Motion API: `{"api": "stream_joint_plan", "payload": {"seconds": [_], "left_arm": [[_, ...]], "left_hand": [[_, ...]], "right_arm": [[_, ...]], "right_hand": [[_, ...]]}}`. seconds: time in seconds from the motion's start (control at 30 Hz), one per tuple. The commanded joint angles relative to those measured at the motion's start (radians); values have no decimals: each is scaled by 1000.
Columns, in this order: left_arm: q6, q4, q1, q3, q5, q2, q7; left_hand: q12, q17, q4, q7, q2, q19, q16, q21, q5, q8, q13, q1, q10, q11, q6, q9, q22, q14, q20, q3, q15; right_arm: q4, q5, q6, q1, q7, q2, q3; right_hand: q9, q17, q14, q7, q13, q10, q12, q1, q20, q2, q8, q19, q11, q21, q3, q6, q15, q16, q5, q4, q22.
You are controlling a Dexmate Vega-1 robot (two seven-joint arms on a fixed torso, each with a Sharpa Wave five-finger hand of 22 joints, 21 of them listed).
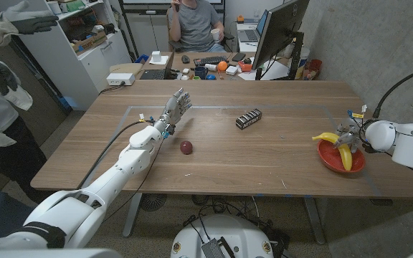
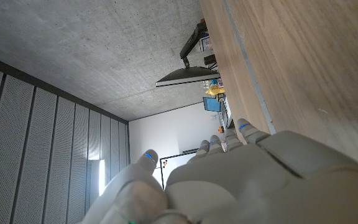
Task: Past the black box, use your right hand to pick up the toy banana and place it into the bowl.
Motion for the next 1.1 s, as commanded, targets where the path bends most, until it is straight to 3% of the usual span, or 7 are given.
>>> {"api": "stream_joint_plan", "payload": {"seconds": [0.03,0.17,0.33,0.53,0.8,0.97,1.1], "left_arm": [[2,-13,8,-3,-3,6,0],[3,-12,9,-3,-5,7,-4],[3,-12,9,-4,-5,9,-4],[0,-7,8,-5,-5,9,-5],[-1,1,3,-6,-8,8,-12],[-1,7,1,-6,-7,8,-14],[-1,12,-2,-7,-10,6,-18]], "left_hand": [[4,2,2,-2,129,0,6,3,-2,5,3,-4,-157,5,-114,5,2,-151,4,-2,5],[5,2,2,-2,129,1,7,3,-1,6,3,-4,-157,6,-113,5,2,-150,4,-3,6],[5,2,1,-1,129,1,7,3,-1,6,3,-4,-156,6,-112,5,2,-150,5,-3,5],[5,2,1,-1,129,1,7,3,-1,6,3,-4,-156,6,-111,5,2,-149,5,-3,6],[5,2,1,-1,129,1,7,3,-1,6,3,-4,-156,6,-110,5,2,-149,5,-4,7],[5,2,1,-2,129,0,7,3,-1,6,3,-4,-156,7,-110,5,2,-149,6,-5,6],[5,2,1,-2,129,1,7,3,-1,6,3,-4,-156,7,-110,5,2,-149,6,-5,7]], "right_arm": [[-22,-28,-14,-11,-2,-11,10],[-30,-31,-21,-17,-4,-11,20],[-43,-48,-34,-22,-1,-11,26],[-47,-64,-31,-19,13,-11,24],[-55,-81,-44,10,16,-9,-3],[-63,-83,-55,10,-10,-11,-6],[-66,-82,-55,-43,-38,-11,51]], "right_hand": [[-15,-51,58,-6,0,-38,-10,35,0,70,-34,-16,-1,13,-22,-56,-181,-68,13,10,-15],[-42,-103,-13,-9,-44,-100,-50,-20,0,47,-98,-22,-8,21,-46,-142,-178,-125,21,21,-32],[-59,-127,-43,-15,-72,-137,-71,-37,0,47,-148,-26,-12,25,-49,-215,-181,-129,28,21,-39],[-101,-176,-148,-47,-140,-282,-148,-66,0,24,-241,-39,-43,33,-65,-379,-176,-130,41,10,-44],[-132,-196,-211,-73,-188,-385,-227,-91,1,15,-246,-44,-73,41,-78,-494,-175,-122,45,10,-44],[-149,-210,-261,-79,-213,-398,-256,-165,4,-23,-234,-64,-81,33,-119,-508,-172,-123,45,36,-48],[-159,-218,-288,-89,-228,-402,-277,-225,3,-59,-226,-89,-94,18,-159,-509,-176,-119,55,58,-51]]}}
